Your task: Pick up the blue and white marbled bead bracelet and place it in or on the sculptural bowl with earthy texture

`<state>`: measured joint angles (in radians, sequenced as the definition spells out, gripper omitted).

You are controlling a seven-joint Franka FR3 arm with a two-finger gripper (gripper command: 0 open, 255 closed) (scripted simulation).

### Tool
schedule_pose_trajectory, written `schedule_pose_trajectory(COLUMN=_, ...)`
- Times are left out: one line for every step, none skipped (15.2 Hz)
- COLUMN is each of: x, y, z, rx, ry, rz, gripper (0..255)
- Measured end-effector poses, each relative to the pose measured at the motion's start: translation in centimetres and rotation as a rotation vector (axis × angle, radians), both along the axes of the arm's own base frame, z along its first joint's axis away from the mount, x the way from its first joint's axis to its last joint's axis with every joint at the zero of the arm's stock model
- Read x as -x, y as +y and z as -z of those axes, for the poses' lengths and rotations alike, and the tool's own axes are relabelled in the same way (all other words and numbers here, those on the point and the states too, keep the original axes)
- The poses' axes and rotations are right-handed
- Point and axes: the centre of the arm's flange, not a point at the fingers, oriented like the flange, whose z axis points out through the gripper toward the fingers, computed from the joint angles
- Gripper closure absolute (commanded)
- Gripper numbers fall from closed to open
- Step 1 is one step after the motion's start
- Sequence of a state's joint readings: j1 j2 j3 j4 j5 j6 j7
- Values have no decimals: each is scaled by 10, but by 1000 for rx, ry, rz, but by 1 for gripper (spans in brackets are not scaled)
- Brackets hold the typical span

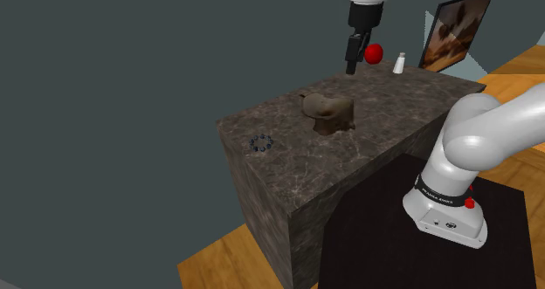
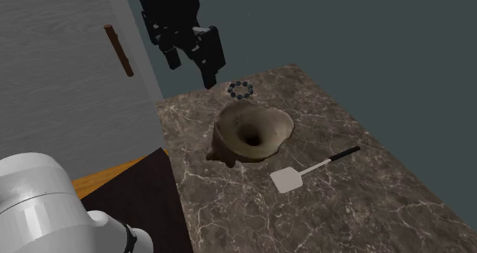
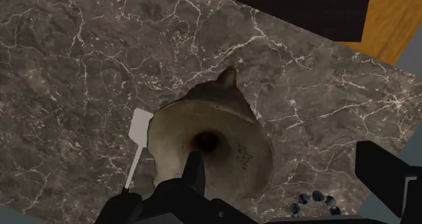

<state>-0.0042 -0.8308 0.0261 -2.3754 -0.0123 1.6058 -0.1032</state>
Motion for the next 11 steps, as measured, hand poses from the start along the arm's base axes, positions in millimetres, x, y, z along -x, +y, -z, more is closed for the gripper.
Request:
schedule_pose_trajectory(x=0, y=0, z=0, rx=0, ry=0, rz=0, gripper=0)
schedule_pose_trajectory(x=-3, y=3, z=3, rx=0, ry=0, rz=1, gripper=0)
schedule_pose_trajectory(x=-9, y=7, z=8, rx=-1, ry=1, rz=1, gripper=0)
schedule_pose_trajectory(x=-17, y=13, z=15, rx=-2, ry=2, rz=2, gripper=0)
schedule_pose_trajectory(x=-25, y=18, z=24, rx=-3, ry=3, rz=4, gripper=0)
schedule_pose_trajectory(x=-33, y=24, z=32, rx=-3, ry=4, rz=5, gripper=0)
schedule_pose_trajectory(x=-45, y=32, z=39, rx=-4, ry=4, rz=5, gripper=0)
schedule_pose_trajectory(x=-52, y=39, z=45, rx=-5, ry=4, rz=7, gripper=0)
schedule_pose_trajectory(x=-60, y=44, z=55, rx=-6, ry=5, rz=8, gripper=0)
schedule_pose_trajectory(x=-69, y=48, z=60, rx=-7, ry=5, rz=9, gripper=0)
schedule_pose_trajectory(x=-76, y=54, z=70, rx=-8, ry=6, rz=10, gripper=0)
